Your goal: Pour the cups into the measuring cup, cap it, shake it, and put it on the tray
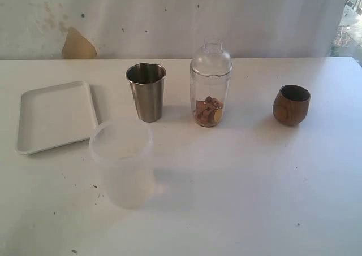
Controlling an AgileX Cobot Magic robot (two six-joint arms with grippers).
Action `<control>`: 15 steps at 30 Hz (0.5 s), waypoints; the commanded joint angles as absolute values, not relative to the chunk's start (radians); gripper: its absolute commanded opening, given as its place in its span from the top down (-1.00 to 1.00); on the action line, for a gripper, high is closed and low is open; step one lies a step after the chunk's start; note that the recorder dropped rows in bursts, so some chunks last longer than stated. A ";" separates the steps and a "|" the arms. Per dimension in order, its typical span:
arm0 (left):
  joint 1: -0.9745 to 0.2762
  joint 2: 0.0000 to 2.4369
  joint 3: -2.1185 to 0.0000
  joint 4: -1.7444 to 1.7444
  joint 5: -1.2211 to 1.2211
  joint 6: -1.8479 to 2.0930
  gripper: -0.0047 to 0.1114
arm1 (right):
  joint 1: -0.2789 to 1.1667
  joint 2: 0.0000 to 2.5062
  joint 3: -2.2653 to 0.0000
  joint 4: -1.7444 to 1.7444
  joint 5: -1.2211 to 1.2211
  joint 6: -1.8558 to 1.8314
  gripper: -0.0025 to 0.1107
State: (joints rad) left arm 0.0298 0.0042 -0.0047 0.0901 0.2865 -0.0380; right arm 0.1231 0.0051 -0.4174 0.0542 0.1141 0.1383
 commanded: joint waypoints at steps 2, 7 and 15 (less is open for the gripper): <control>0.030 0.000 0.000 0.085 0.281 -0.040 0.92 | 0.034 0.000 -0.367 0.053 0.080 0.122 0.94; 0.030 0.000 0.000 0.085 0.281 -0.040 0.92 | -0.007 0.000 -0.318 0.052 0.093 0.056 0.94; 0.030 0.000 0.000 0.085 0.281 -0.040 0.92 | -0.020 0.000 -0.211 0.023 0.171 0.045 0.94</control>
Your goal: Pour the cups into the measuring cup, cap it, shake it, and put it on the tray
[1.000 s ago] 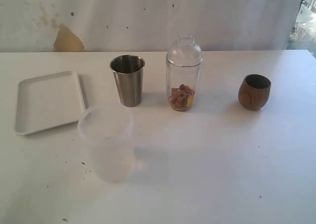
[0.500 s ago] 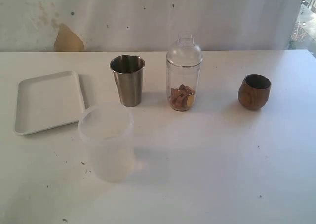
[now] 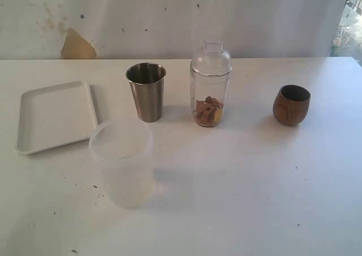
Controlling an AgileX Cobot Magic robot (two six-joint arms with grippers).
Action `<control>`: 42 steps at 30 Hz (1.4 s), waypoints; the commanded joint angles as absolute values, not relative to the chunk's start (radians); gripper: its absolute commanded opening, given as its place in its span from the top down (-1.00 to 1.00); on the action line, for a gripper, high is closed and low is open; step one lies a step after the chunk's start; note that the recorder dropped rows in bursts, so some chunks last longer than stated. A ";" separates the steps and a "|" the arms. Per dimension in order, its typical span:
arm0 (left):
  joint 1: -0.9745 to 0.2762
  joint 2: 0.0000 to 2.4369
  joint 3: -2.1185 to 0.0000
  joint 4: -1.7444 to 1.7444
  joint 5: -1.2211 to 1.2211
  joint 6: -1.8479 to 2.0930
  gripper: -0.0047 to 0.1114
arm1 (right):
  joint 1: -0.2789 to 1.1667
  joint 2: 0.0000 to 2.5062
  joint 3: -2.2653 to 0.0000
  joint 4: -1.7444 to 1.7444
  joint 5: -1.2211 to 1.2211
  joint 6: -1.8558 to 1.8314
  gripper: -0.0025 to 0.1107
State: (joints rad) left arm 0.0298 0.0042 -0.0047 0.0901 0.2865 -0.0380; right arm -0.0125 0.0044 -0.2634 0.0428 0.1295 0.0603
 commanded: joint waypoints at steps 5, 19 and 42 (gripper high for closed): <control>0.030 0.000 0.000 0.085 0.281 -0.040 0.92 | -0.020 0.000 -0.111 0.016 0.178 0.045 0.94; 0.030 0.000 0.000 0.085 0.281 -0.040 0.92 | -0.020 0.000 0.000 -0.029 0.325 0.045 0.94; 0.030 0.000 0.000 0.085 0.281 -0.040 0.92 | -0.020 0.000 0.000 -0.035 0.337 0.048 0.94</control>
